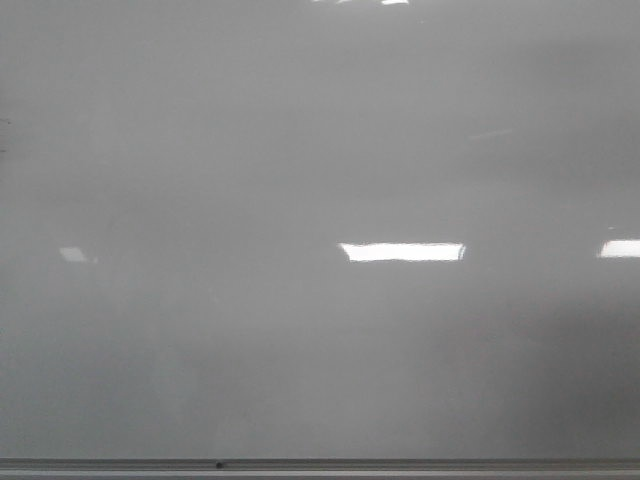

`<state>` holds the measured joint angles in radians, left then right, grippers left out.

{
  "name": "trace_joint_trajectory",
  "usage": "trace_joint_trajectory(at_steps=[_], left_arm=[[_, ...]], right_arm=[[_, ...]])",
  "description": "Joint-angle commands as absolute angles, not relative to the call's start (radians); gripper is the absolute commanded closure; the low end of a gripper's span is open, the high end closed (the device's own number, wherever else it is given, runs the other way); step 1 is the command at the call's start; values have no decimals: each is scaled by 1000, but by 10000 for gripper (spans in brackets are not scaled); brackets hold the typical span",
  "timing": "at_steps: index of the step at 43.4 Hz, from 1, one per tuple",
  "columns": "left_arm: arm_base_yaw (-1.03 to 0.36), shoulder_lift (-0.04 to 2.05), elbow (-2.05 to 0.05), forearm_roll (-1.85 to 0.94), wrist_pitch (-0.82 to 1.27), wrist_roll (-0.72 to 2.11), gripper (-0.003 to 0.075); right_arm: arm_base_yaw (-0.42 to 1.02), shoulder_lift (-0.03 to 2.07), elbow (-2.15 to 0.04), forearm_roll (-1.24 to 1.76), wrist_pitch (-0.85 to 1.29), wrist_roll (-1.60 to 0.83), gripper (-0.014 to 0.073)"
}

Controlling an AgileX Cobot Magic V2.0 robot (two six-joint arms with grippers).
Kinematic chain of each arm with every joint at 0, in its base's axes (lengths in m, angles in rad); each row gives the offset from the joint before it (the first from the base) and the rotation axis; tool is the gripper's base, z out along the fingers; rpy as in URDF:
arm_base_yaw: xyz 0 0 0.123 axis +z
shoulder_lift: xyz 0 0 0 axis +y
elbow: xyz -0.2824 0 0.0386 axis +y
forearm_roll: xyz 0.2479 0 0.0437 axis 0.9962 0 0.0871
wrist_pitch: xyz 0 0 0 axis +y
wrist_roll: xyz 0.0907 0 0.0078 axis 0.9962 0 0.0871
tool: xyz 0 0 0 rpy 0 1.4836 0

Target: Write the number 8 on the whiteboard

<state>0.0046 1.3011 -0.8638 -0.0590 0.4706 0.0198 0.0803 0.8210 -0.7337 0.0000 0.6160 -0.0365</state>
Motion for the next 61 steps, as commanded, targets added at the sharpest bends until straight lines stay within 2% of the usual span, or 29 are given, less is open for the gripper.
trace_joint_trajectory(at_steps=[1,9,13,24,38,48,53,56,61], left_arm=[[3,1332,-912,-72,365,11,219],[3,1402,-919,-72,262,11,220],[3,1422,-919,-72,220,11,245],[3,1456,-919,-72,161,11,370],[3,1462,-919,-68,159,11,489],[3,1462,-919,-62,178,11,658],[3,1458,-919,-57,191,11,715],[3,1446,-919,-54,213,11,742],[3,1401,-921,-19,268,15,741]], right_arm=[[82,819,-761,0,543,-45,1],[82,819,-761,0,543,-45,1],[82,819,-761,0,543,-45,1],[82,819,-761,0,543,-45,1],[82,819,-761,0,543,-45,1],[82,819,-761,0,543,-45,1],[82,819,-761,0,541,-45,1],[82,814,-767,0,546,-45,1],[82,784,-806,0,594,-45,1]])
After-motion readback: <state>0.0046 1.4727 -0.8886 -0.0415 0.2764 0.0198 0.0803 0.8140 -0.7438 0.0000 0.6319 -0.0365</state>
